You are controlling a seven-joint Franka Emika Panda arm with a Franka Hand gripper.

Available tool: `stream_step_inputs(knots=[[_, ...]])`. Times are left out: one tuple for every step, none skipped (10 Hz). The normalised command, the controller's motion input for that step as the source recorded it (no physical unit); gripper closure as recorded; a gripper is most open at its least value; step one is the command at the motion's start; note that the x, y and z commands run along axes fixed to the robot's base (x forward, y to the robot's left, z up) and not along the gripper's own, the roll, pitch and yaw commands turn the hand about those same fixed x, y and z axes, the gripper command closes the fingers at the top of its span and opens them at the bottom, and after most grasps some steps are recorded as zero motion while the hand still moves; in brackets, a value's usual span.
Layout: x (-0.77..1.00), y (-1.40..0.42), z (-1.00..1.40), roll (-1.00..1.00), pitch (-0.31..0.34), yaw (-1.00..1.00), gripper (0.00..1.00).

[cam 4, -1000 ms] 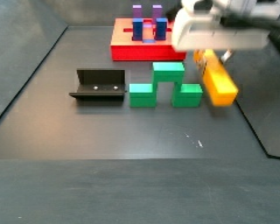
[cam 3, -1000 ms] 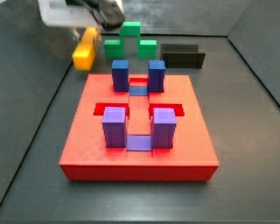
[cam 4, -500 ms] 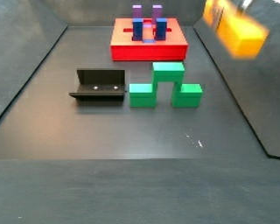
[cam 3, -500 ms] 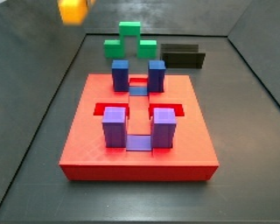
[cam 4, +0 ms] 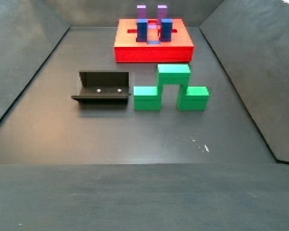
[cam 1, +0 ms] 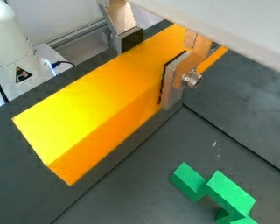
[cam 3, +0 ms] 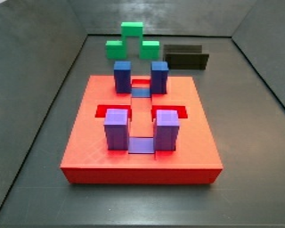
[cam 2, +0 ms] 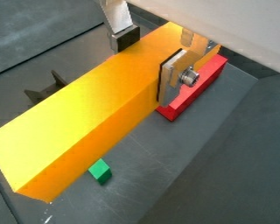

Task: Pick up the yellow object. Move up. Move to above the board. Insert the yellow object.
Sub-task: Move to above the board.

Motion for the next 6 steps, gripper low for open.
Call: stream_step_inputs(knots=[[0.85,-1.40,0.25,0.07,0.167,-0.16,1.00],[0.86,-1.40,0.22,0.10,0.198,-0.11,1.00],[0.90,-1.40,0.21,0.11,0.234,-0.06,1.00],[0.95,-1.40,0.22,-0.03,0.241,-0.04,1.00],[0.93,-1.40,0.24,-0.01,0.208,-0.02,1.00],[0.92,-1.40,0.24,0.04,0.157,0.00,1.00]])
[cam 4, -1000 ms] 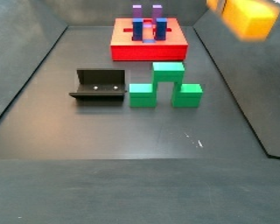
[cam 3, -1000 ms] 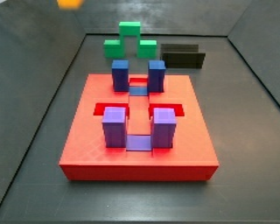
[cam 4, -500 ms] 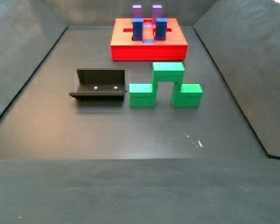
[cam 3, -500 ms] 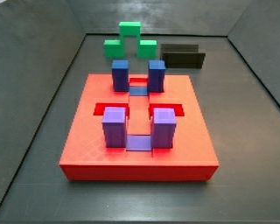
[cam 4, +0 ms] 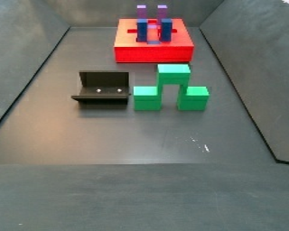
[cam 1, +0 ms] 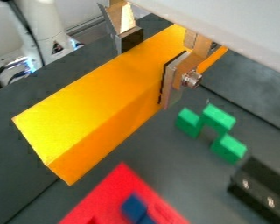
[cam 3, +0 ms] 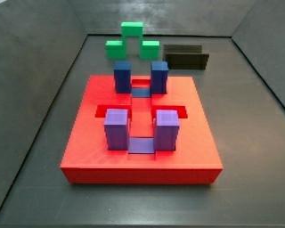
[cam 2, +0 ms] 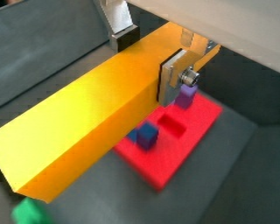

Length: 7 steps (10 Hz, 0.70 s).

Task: Pick up the yellow object. Move up. Move to above the board. Insert the yellow object.
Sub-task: Move to above the board, then insert the yellow object.

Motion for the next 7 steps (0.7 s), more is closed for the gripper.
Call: stream_step_inputs(knots=[[0.98,-1.40,0.24,0.02,0.138,0.00,1.00],[0.62,-0.83,0.15,0.05,0.158,0.00,1.00],[0.47,-0.59,0.12,0.07,0.161,0.01,1.00],[0.23,-0.28,0.07,0.05,0.110,0.01,1.00],[-0.06,-0.04,-0.25,0.00,0.000,0.00,1.00],[-0.03,-0.10,-0.34,0.00,-0.071,0.00,1.00],[-0.03,-0.12,-0.35,0.00,-0.090,0.00,1.00]])
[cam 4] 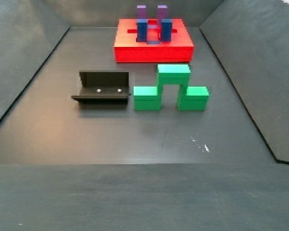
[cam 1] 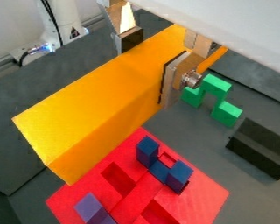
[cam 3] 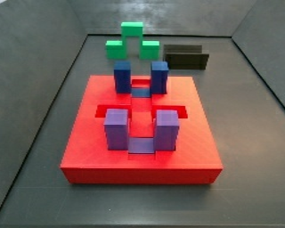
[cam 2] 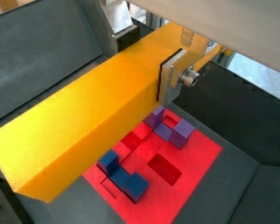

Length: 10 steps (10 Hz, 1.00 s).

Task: Pick up the yellow object. Move up. Move to above the board. Insert the yellow object.
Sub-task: Insert the yellow object.

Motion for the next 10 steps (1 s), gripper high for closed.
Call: stream_step_inputs(knots=[[-0.03,-0.17,-0.37,0.00,-0.099,0.00,1.00],[0.00,-0.28,-0.27,0.02,-0.084,0.00,1.00],[0.01,-0.35,-0.31,0.06,-0.091,0.07,1.00],[0.05,-0.33,-0.51,0.07,-0.143,0.13,1.00],[0.05,-0.27,-0.69,0.08,-0.201,0.15,1.00],[0.13,-0.19,-0.79,0.09,-0.197,0.17,1.00],[0.11,-0.06,-0.81,0.12,-0.159,0.15,1.00],[0.11,0.00,-0.81,0.13,-0.143,0.14,1.00],[0.12,0.00,-0.84,0.12,-0.139,0.15,1.00],[0.11,0.00,-0.83,0.06,-0.144,0.14,1.00]])
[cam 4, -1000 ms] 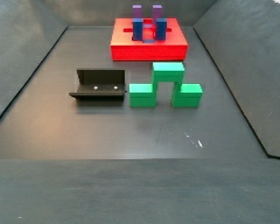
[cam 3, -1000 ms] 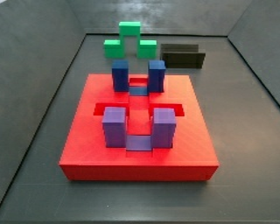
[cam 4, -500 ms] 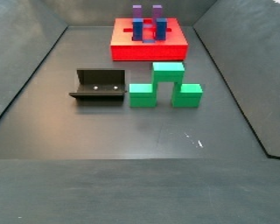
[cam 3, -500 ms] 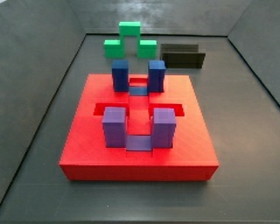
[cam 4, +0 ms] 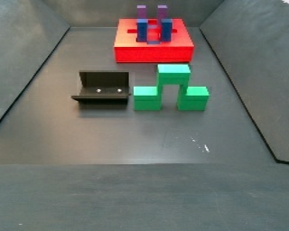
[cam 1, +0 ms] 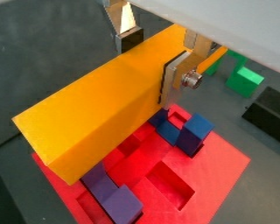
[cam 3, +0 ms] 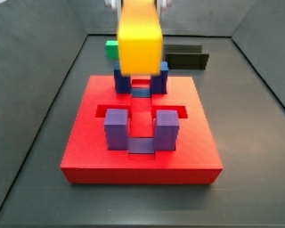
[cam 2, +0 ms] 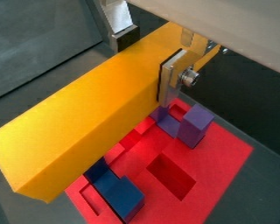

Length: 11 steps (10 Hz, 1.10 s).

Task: Pick up the yellow object. Move up. Move to above the board. Insert the yellow object.
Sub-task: Insert the yellow object.

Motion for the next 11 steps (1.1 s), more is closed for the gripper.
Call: stream_step_inputs(knots=[[0.04,-0.09,-0.79,0.05,-0.140,0.09,1.00],[0.00,-0.13,-0.79,0.05,-0.144,0.08,1.00],[0.00,-0.16,-0.70,0.06,-0.139,0.08,1.00],[0.00,-0.16,-0.65,0.07,-0.126,0.07,1.00],[0.00,-0.17,-0.59,0.09,-0.111,0.06,1.00],[0.00,-0.11,-0.59,0.11,-0.111,0.07,1.00],[0.12,-0.03,-0.49,0.11,-0.077,0.07,1.00],[0.20,0.03,-0.22,0.14,0.000,0.00,1.00],[0.04,0.00,-0.06,0.08,0.019,-0.10,1.00],[0.00,0.00,-0.05,0.10,0.001,-0.12,1.00],[0.00,0.00,-0.02,0.09,0.000,-0.14,1.00]])
